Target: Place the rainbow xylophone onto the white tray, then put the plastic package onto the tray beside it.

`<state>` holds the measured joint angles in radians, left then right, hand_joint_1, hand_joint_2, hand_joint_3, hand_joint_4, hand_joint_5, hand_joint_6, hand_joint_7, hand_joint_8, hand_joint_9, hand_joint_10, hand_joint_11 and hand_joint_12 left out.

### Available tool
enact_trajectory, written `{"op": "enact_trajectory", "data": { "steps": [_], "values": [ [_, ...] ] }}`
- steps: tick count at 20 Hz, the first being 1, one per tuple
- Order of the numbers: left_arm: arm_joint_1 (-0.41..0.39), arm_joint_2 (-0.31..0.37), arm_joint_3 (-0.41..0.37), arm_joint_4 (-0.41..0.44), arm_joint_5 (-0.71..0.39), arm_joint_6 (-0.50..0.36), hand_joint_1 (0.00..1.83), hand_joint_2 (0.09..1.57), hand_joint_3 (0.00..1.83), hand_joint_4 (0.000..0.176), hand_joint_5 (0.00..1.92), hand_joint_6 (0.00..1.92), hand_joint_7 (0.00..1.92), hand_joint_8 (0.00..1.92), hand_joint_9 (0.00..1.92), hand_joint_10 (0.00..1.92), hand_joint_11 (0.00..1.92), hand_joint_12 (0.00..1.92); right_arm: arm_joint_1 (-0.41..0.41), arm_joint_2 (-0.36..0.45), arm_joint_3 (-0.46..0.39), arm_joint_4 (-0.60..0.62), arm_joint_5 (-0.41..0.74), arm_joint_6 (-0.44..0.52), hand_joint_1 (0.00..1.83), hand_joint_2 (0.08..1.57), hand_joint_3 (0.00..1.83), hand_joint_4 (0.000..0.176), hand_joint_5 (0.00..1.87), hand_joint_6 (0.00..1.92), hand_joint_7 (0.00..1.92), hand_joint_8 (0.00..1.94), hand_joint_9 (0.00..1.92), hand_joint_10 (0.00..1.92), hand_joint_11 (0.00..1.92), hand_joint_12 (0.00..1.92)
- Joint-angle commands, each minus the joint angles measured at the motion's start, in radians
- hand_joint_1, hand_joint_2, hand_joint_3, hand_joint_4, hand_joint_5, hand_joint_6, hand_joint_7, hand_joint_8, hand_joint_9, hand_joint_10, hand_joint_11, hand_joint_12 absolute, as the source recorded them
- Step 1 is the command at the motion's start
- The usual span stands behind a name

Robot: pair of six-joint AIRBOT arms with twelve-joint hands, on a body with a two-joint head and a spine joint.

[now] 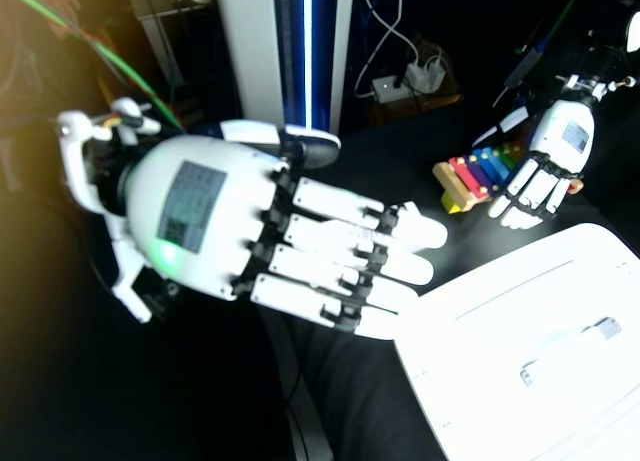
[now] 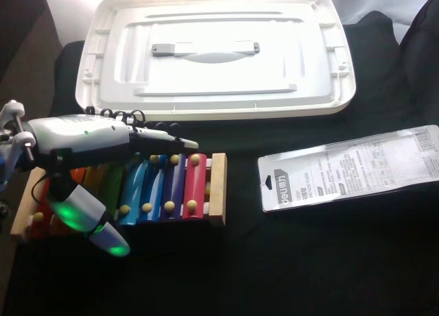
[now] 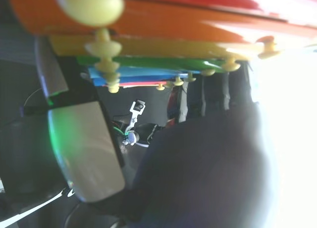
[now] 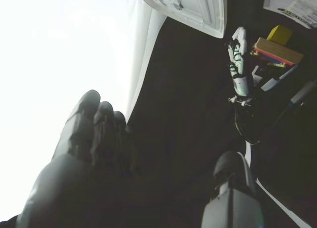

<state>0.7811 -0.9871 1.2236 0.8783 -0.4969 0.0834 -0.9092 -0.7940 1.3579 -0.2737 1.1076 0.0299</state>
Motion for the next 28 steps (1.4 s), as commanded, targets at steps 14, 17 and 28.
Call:
{"op": "enact_trajectory", "data": {
  "steps": [14, 17, 28],
  "values": [
    [-0.002, -0.024, 0.019, -0.151, -0.034, 0.116, 1.31, 1.25, 0.00, 0.000, 0.32, 1.39, 0.68, 1.47, 0.40, 1.35, 0.23, 1.63, 0.010, -0.010, 0.002, 0.064, 0.104, 0.009, 0.57, 0.89, 0.00, 0.130, 0.06, 0.00, 0.09, 0.01, 0.10, 0.01, 0.00, 0.28],
    [-0.020, -0.022, 0.023, -0.161, -0.038, 0.129, 1.30, 1.25, 0.00, 0.000, 0.34, 1.27, 0.68, 1.46, 0.40, 1.22, 0.26, 1.44, 0.010, -0.010, 0.002, 0.064, 0.104, 0.009, 0.50, 0.90, 0.00, 0.173, 0.01, 0.00, 0.03, 0.00, 0.05, 0.00, 0.00, 0.01],
    [-0.143, 0.004, 0.059, -0.281, -0.109, 0.201, 1.30, 1.22, 0.00, 0.019, 0.43, 0.95, 0.73, 1.39, 0.54, 1.20, 0.36, 1.42, 0.010, -0.013, 0.002, 0.064, 0.105, 0.009, 0.40, 0.85, 0.00, 0.176, 0.00, 0.00, 0.05, 0.01, 0.08, 0.02, 0.02, 0.01]
  ]
}}
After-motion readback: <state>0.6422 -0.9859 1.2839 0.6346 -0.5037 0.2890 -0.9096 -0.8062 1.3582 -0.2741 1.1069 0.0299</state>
